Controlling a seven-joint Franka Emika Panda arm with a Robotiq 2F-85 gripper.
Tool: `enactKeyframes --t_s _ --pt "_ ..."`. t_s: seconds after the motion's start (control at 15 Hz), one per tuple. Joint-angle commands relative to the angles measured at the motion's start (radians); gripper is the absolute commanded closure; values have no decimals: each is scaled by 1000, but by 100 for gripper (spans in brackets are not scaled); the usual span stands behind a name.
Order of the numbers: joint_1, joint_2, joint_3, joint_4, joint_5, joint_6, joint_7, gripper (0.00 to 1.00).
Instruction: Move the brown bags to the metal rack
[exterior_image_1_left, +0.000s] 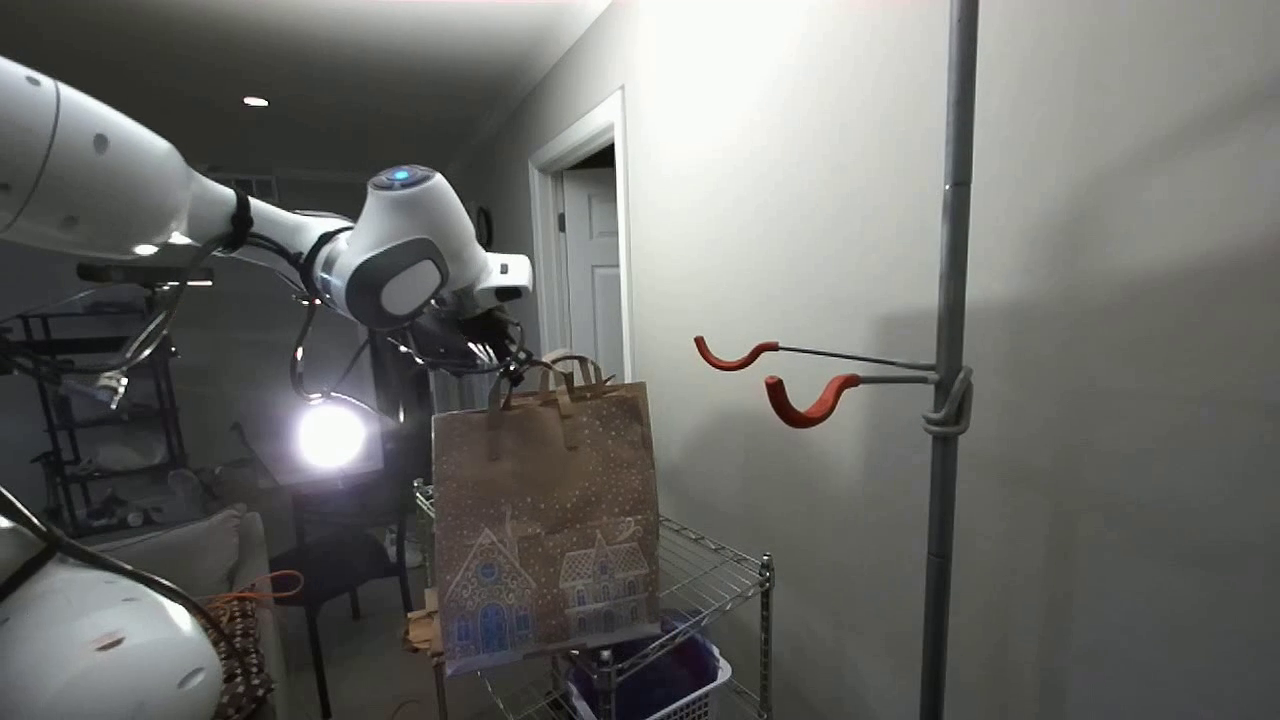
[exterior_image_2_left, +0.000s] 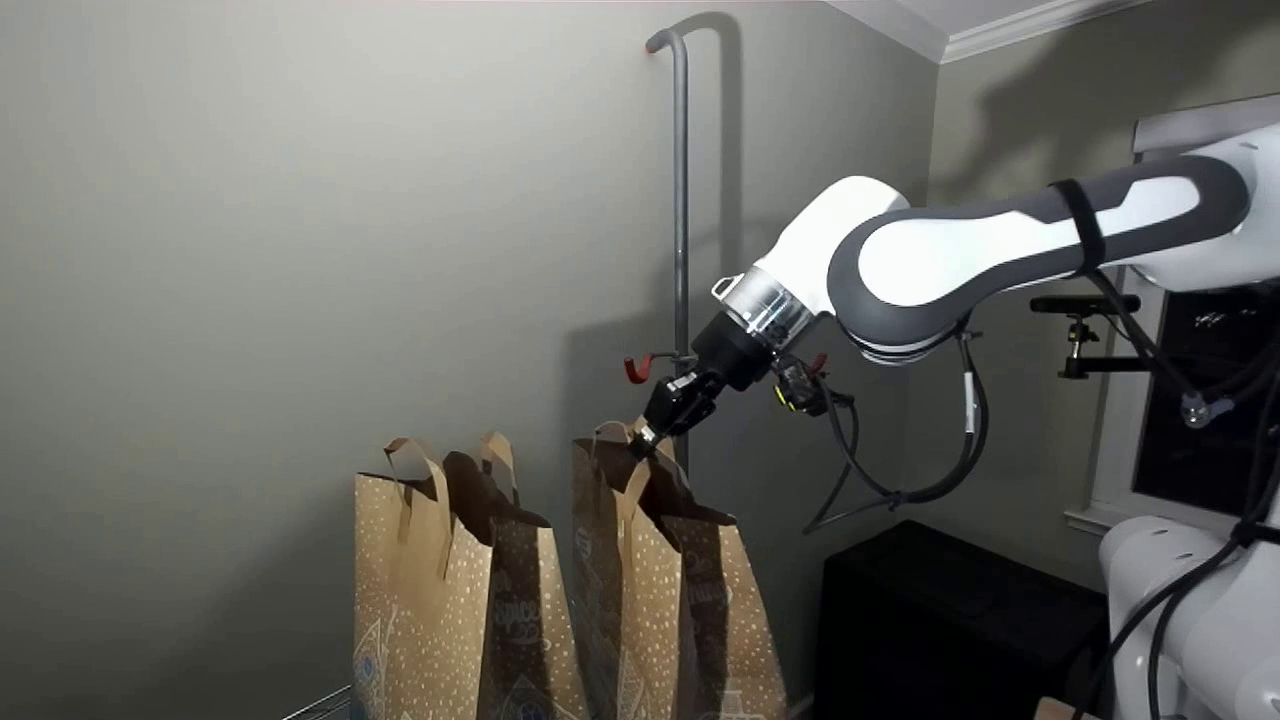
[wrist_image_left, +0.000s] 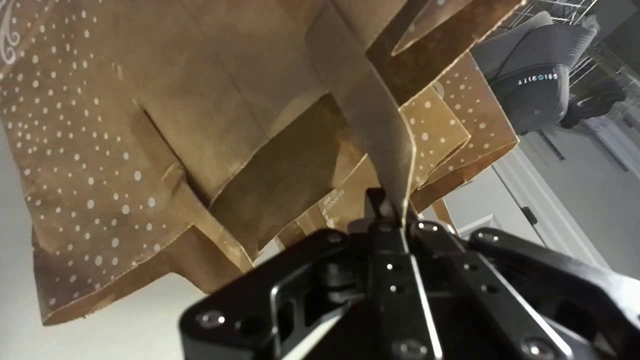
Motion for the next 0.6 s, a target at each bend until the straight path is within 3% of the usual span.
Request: enactKeyframes --t_s 0.0,0.27,0.53 --pt "32 95 -16 58 29 138 -135 99" --pt "70 158 -88 106 30 256 -281 99" --pt "129 207 -169 140 47 282 -412 99"
